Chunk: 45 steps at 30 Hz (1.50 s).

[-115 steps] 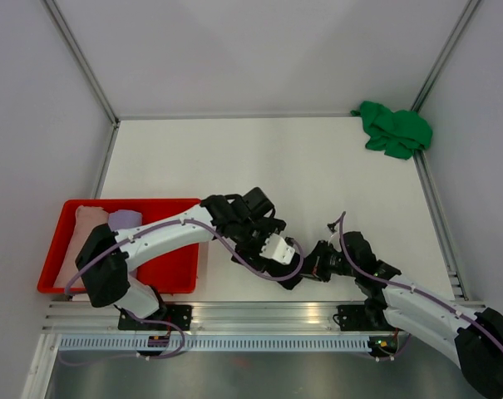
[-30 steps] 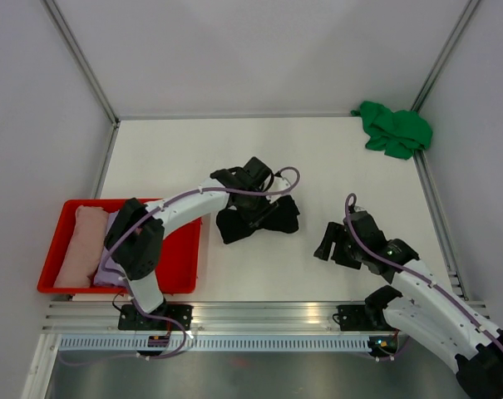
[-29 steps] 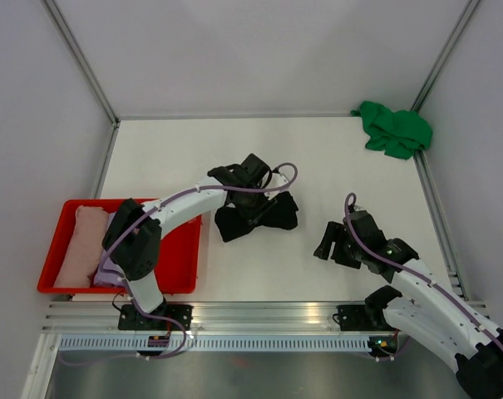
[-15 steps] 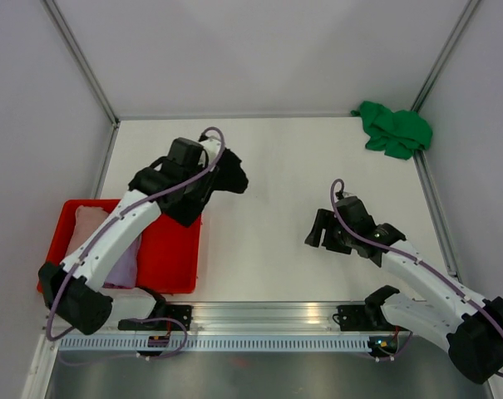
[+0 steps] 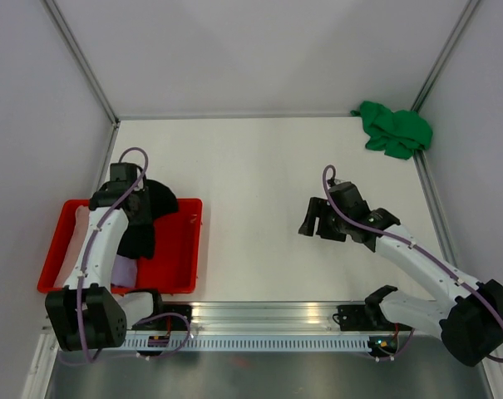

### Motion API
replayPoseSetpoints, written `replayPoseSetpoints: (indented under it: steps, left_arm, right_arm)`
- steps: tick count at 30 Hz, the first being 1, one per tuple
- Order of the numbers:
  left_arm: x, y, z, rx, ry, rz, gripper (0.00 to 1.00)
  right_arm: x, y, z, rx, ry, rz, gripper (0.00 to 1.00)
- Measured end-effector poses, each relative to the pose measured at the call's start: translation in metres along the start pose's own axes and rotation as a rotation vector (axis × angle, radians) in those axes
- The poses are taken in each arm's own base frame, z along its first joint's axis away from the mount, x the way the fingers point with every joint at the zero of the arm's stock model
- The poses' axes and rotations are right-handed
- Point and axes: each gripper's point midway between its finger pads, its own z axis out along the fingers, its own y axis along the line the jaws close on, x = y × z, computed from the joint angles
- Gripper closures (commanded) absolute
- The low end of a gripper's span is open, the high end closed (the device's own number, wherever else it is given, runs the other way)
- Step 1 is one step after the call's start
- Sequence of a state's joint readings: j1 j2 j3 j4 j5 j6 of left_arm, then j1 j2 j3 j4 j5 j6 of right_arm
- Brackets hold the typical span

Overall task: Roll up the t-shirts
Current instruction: Place the rolled tshirt into the container

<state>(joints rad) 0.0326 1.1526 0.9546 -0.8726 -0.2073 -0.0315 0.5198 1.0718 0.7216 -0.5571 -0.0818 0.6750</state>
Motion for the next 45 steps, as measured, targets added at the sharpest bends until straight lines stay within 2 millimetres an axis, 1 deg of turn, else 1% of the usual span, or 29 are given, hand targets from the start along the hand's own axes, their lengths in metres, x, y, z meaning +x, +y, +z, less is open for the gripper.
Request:
replayPoseSetpoints:
  steps: [1,3,5,7,10,13,15,16,18,22,24,26,27,29,32,33,34,35,36,39,42,45]
  left_arm:
    - [0.002,0.007,0.004,-0.017,0.007,-0.035,0.98]
    - [0.006,0.016,0.007,-0.036,0.022,-0.081,0.98]
    - [0.008,0.021,0.008,-0.047,0.029,-0.105,0.98]
    - [0.008,0.023,0.009,-0.052,0.028,-0.113,0.98]
    - [0.009,0.027,0.010,-0.076,0.037,-0.114,0.98]
    - [0.013,0.031,0.019,-0.091,0.079,-0.119,0.98]
    - [0.016,0.029,0.025,-0.082,0.108,-0.116,0.98]
    - [0.017,0.026,0.029,-0.073,0.122,-0.109,0.98]
    - [0.020,0.013,0.036,-0.050,0.153,-0.064,0.98]
    - [0.023,-0.035,0.044,0.047,0.181,0.075,0.98]
    - [0.026,-0.052,0.043,0.098,0.191,0.101,0.98]
    - [0.028,-0.062,0.041,0.122,0.192,0.111,0.96]
    - [0.028,-0.066,0.041,0.129,0.191,0.119,0.93]
    - [0.030,-0.075,0.041,0.146,0.196,0.141,0.93]
    - [0.035,-0.083,0.046,0.162,0.226,0.158,0.93]
    - [0.037,-0.084,0.048,0.166,0.237,0.160,0.91]
    - [0.039,-0.085,0.050,0.167,0.249,0.162,0.86]
    - [0.041,-0.086,0.052,0.169,0.259,0.164,0.79]
    - [0.042,-0.087,0.053,0.172,0.265,0.166,0.62]
    - [0.045,-0.093,0.052,0.192,0.273,0.180,0.46]
    - [0.047,-0.099,0.049,0.207,0.279,0.197,0.38]
    - [0.052,-0.100,0.047,0.219,0.304,0.201,0.37]
  right_arm:
    - [-0.004,0.003,-0.002,0.000,0.000,-0.012,0.22]
    - [-0.013,0.010,-0.005,-0.002,-0.003,-0.032,0.22]
    - [-0.024,0.018,-0.010,-0.012,-0.017,-0.059,0.21]
    - [-0.030,0.022,-0.012,-0.021,-0.030,-0.074,0.21]
    - [-0.028,0.021,-0.012,-0.018,-0.024,-0.078,0.22]
    - [-0.027,0.020,-0.012,-0.016,-0.017,-0.078,0.21]
    - [-0.025,0.019,-0.012,-0.013,-0.012,-0.078,0.21]
    - [-0.024,0.018,-0.011,-0.011,-0.009,-0.078,0.21]
    - [-0.022,0.015,-0.011,-0.003,-0.002,-0.077,0.21]
    - [-0.019,0.012,-0.012,0.014,0.006,-0.075,0.21]
    - [-0.019,0.010,-0.014,0.018,-0.002,-0.071,0.21]
    - [-0.020,0.009,-0.016,0.024,-0.010,-0.067,0.21]
    - [-0.019,0.008,-0.017,0.029,-0.011,-0.064,0.21]
    - [-0.019,0.006,-0.017,0.037,-0.012,-0.057,0.21]
    - [-0.018,0.004,-0.018,0.051,-0.012,-0.049,0.21]
    - [-0.018,0.002,-0.018,0.059,-0.014,-0.049,0.21]
    - [-0.018,0.000,-0.019,0.067,-0.014,-0.048,0.21]
    - [-0.017,-0.001,-0.020,0.075,-0.015,-0.048,0.21]
    - [-0.017,-0.003,-0.021,0.083,-0.018,-0.047,0.21]
    - [-0.017,-0.007,-0.024,0.103,-0.020,-0.046,0.21]
    - [-0.017,-0.010,-0.025,0.119,-0.022,-0.048,0.21]
    - [-0.019,-0.010,-0.027,0.125,-0.025,-0.053,0.20]
